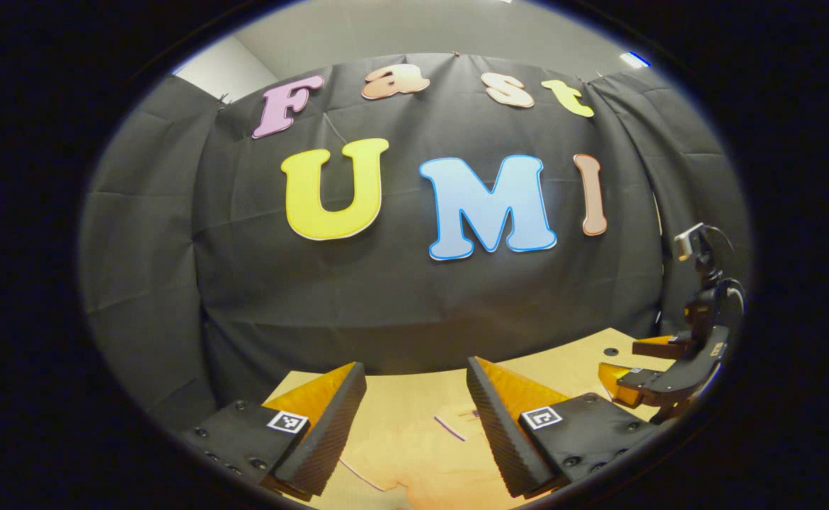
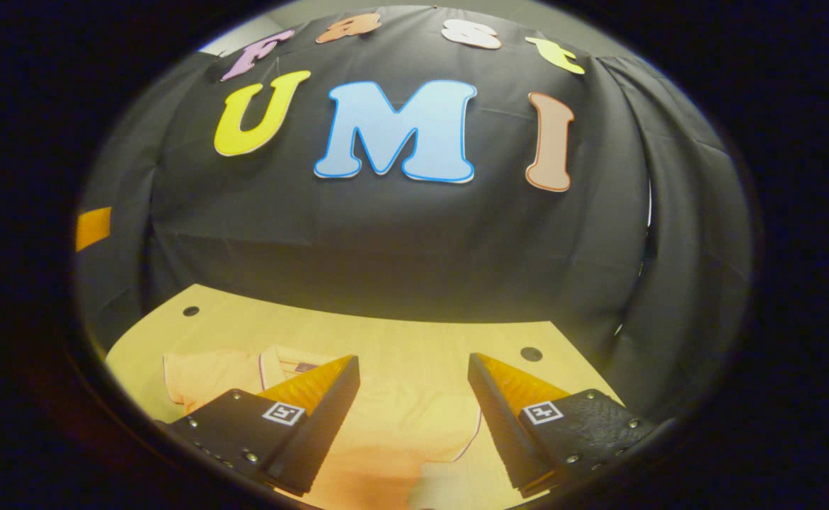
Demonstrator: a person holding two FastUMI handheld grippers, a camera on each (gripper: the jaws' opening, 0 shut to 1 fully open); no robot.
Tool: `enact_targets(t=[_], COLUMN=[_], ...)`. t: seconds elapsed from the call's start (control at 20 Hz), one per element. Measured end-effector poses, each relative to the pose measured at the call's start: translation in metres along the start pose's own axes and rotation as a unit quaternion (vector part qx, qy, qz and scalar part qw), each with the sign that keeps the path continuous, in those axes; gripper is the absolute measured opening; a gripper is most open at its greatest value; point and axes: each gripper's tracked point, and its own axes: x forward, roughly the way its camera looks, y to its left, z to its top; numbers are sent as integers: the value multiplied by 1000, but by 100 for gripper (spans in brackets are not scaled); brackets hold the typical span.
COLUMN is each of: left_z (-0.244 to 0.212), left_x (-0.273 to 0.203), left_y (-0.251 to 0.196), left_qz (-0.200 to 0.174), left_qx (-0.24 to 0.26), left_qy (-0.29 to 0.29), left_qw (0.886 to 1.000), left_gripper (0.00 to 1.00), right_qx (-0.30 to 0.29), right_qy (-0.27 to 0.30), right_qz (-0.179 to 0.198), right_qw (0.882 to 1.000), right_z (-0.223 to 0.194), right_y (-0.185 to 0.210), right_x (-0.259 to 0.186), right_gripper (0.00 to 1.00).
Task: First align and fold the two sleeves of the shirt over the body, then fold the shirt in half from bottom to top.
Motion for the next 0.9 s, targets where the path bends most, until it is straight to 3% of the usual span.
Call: enact_targets(t=[0.5, 0.9], left_z=[-19, -37], left_x=[4, -4], left_y=[23, 46], left_qz=[13, 37], left_qx=[-12, -27], left_qy=[23, 42], left_qw=[1000, 998], left_gripper=[94, 94], right_qx=[4, 6], right_qy=[119, 175], right_qz=[-2, -32], right_qw=[993, 984], right_z=[-101, -154], right_y=[-3, -31], right_x=[61, 82], right_gripper=[96, 96])
